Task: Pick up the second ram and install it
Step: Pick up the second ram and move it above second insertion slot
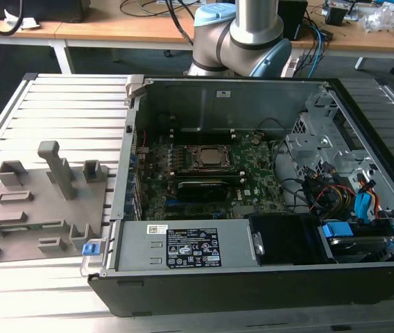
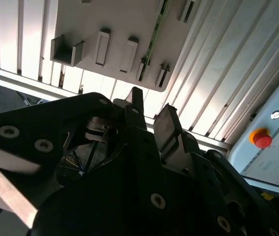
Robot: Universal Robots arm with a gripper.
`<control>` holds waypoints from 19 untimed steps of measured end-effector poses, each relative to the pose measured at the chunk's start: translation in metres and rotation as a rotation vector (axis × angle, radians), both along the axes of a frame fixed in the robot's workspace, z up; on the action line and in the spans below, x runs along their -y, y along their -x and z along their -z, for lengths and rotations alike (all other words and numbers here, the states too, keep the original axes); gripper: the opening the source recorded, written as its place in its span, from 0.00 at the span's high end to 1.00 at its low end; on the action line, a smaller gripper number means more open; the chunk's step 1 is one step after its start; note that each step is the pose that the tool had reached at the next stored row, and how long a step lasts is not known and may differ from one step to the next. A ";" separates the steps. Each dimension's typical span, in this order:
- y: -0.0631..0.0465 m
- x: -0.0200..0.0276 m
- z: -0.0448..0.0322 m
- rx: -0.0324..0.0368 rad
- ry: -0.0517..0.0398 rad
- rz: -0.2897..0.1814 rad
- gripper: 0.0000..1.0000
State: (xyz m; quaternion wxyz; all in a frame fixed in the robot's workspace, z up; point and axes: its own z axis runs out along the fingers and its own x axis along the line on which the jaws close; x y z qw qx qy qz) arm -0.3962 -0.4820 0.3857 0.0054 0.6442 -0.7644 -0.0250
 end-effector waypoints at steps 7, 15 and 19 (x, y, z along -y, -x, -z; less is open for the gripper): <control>0.000 0.0000 0.0149 0.0000 0.0000 0.000 0.64; 0.000 0.0000 0.0243 0.0001 0.0000 0.000 0.64; 0.000 0.0000 0.0297 0.0000 0.0000 0.000 0.64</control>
